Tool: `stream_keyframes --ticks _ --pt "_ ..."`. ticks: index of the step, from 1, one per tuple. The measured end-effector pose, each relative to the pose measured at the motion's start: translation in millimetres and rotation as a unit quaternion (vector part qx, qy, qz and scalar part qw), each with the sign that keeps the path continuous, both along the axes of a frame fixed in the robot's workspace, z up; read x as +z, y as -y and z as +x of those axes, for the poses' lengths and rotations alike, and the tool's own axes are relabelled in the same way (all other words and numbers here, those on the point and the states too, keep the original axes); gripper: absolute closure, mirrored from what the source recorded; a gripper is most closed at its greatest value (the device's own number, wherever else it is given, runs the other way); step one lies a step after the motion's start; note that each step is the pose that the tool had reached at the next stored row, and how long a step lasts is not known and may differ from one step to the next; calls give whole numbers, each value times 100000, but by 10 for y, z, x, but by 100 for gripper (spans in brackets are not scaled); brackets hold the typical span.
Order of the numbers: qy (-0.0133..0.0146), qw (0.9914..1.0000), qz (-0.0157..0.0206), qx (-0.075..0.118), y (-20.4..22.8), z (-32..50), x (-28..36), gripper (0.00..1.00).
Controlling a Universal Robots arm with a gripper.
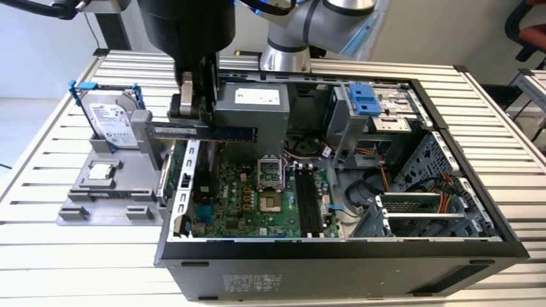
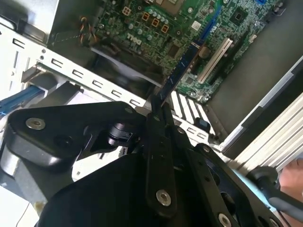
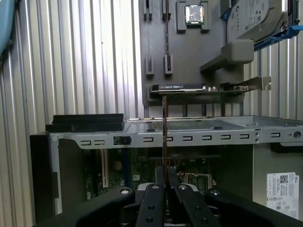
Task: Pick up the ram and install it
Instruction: 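Pick up the ram and move it above insertion slot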
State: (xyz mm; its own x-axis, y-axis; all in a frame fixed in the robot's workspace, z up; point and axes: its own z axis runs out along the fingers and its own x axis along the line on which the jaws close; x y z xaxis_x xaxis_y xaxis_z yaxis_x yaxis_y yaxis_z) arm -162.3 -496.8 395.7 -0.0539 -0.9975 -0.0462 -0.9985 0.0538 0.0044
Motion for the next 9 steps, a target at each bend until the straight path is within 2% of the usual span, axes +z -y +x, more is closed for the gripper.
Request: stream_keyframes --ticks 9 --pt "3 100000 5 -2 0 131 -1 100"
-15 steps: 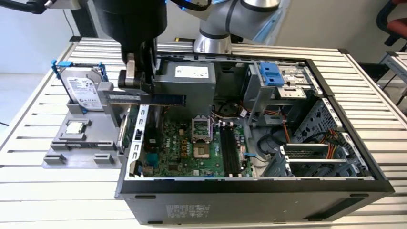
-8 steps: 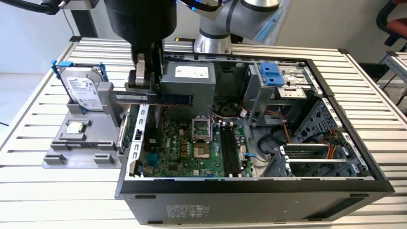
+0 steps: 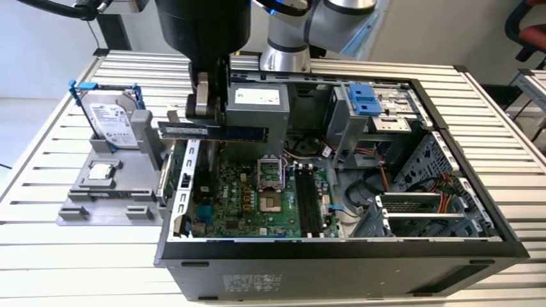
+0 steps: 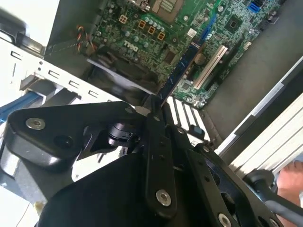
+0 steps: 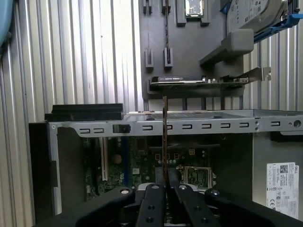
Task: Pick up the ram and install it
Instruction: 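Pick up the ram and move it above insertion slot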
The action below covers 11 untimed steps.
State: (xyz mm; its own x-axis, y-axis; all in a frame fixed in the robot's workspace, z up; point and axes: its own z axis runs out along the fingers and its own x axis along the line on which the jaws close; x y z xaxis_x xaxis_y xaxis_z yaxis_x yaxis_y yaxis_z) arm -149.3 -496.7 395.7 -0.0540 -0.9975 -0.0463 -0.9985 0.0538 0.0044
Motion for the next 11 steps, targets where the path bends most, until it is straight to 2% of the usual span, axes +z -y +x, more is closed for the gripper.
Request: stream_keyframes --ticks 11 --pt "-1 100000 -2 0 0 158 0 100"
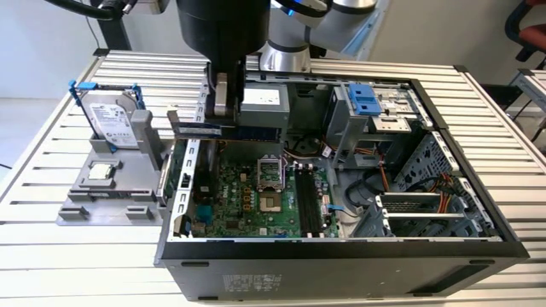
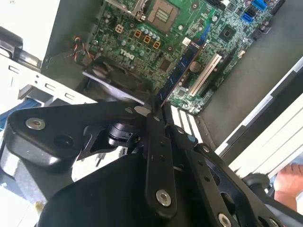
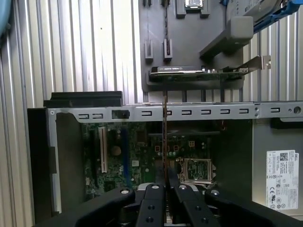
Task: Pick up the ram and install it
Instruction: 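Pick up the ram and move it above insertion slot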
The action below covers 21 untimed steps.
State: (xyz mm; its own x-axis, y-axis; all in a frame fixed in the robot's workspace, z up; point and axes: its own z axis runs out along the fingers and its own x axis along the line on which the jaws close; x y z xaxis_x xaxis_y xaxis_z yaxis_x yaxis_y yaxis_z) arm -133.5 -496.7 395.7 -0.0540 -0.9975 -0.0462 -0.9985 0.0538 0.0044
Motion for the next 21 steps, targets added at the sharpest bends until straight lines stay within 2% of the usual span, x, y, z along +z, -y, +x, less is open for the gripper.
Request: stream_keyframes --ticks 21 --pt "-2 100000 -4 2 -3 229 0 100"
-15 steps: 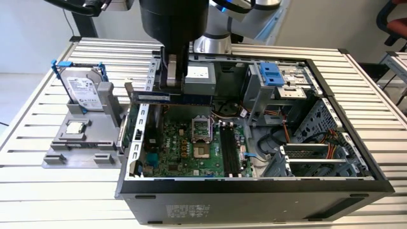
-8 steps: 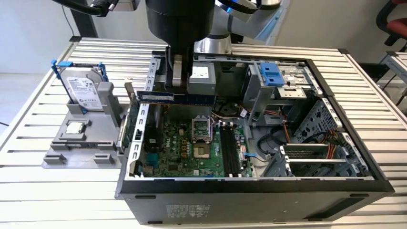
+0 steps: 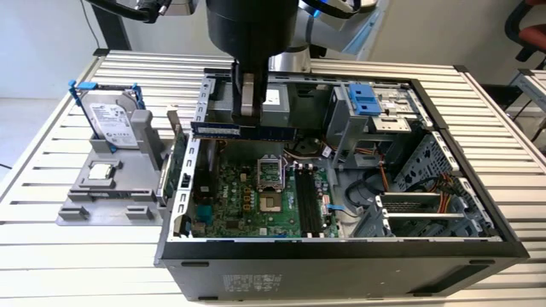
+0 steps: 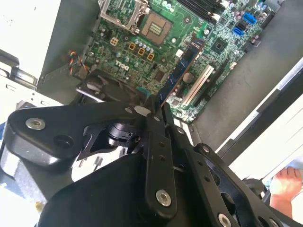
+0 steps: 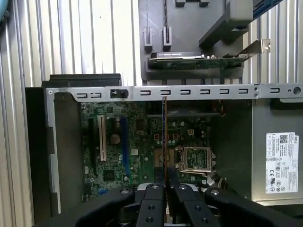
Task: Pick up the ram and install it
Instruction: 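Pick up the ram and move it above insertion slot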
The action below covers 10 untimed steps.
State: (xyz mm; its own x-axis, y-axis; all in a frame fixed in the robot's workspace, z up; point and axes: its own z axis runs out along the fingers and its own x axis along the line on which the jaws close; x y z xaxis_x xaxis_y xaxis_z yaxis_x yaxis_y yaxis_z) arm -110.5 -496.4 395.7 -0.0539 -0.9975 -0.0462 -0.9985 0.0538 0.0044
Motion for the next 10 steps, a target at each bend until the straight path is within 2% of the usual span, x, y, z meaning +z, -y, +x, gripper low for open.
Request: stream_keyframes --ticks 10 --pt "0 100000 1 6 -1 239 0 100"
